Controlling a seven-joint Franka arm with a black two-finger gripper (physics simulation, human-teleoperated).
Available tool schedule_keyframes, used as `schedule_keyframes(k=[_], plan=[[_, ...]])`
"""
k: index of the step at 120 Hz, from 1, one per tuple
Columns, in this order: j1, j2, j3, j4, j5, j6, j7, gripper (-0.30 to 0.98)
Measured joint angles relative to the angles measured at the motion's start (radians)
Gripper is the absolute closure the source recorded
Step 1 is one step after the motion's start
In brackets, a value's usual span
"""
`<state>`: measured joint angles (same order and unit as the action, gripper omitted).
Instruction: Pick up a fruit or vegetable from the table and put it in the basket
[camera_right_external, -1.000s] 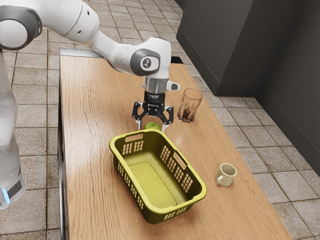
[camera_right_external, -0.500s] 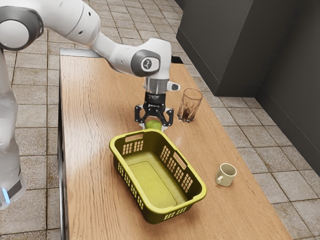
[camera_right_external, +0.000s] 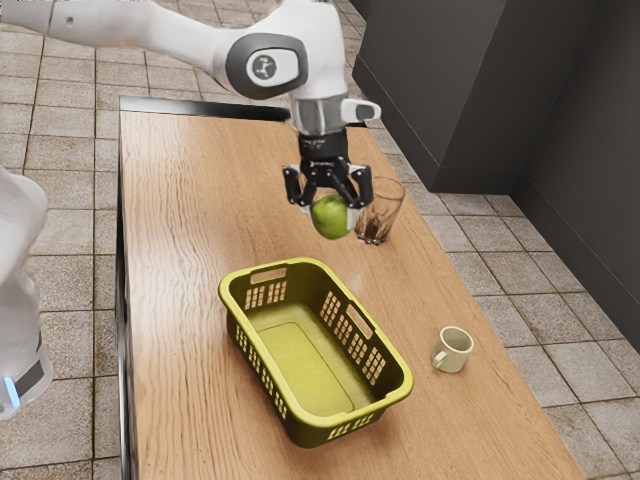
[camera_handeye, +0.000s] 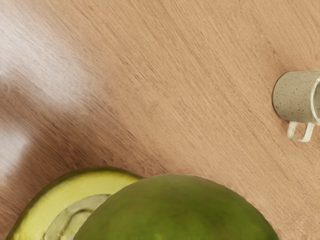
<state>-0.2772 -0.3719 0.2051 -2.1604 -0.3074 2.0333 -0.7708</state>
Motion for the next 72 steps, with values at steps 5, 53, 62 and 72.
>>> schedule_keyframes(k=[5,53,62,72], plan=[[-0.022,0.012,-0.015,0.007,-0.003,0.000,-0.016,0.36],[-0.075,0.091,-0.170,0.001,-0.095,0.002,-0.165,0.37],[-0.076,0.096,-0.183,0.004,-0.106,0.002,-0.187,0.25],[-0.075,0.097,-0.189,0.006,-0.116,0.003,-0.206,0.14]])
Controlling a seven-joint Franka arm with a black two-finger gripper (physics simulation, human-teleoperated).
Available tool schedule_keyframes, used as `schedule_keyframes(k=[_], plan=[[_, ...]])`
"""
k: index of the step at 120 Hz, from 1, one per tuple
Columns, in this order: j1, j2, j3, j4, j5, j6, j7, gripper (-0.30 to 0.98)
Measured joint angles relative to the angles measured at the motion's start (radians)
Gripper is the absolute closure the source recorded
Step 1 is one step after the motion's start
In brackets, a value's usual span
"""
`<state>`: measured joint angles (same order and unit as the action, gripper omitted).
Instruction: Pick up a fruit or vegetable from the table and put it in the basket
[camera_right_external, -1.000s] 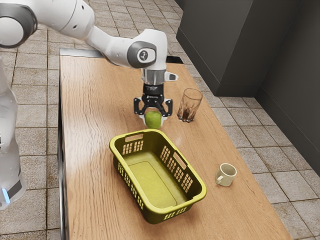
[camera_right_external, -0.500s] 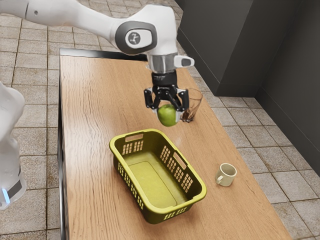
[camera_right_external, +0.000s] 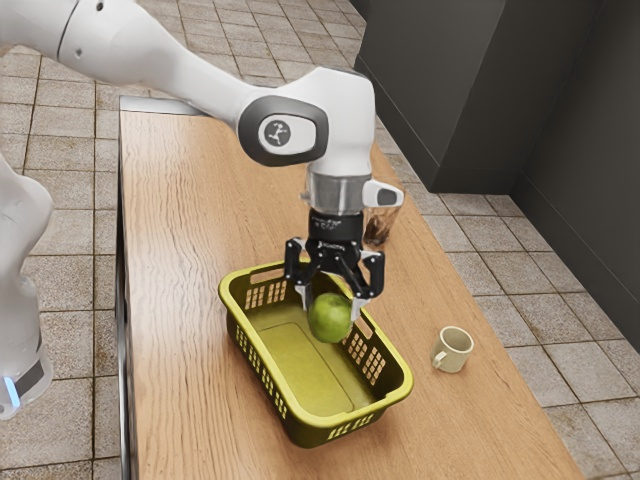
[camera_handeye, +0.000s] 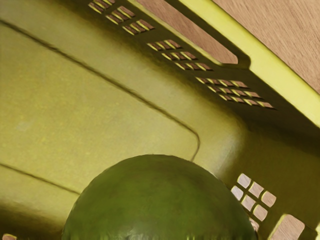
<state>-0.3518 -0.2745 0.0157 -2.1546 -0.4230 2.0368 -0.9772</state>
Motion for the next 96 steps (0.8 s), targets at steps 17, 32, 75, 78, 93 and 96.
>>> schedule_keyframes(k=[17,32,75,78,93,96], plan=[[0.006,0.000,-0.002,0.002,-0.007,0.002,-0.028,0.05],[0.098,0.084,0.001,0.197,0.029,-0.009,-0.105,0.02],[0.383,0.272,0.151,0.664,0.170,-0.448,-0.647,0.00],[0.413,0.273,0.151,0.664,0.169,-0.457,-0.674,0.00],[0.565,0.273,0.151,0.665,0.167,-0.491,-0.796,0.00],[0.596,0.273,0.151,0.665,0.167,-0.495,-0.817,0.00]])
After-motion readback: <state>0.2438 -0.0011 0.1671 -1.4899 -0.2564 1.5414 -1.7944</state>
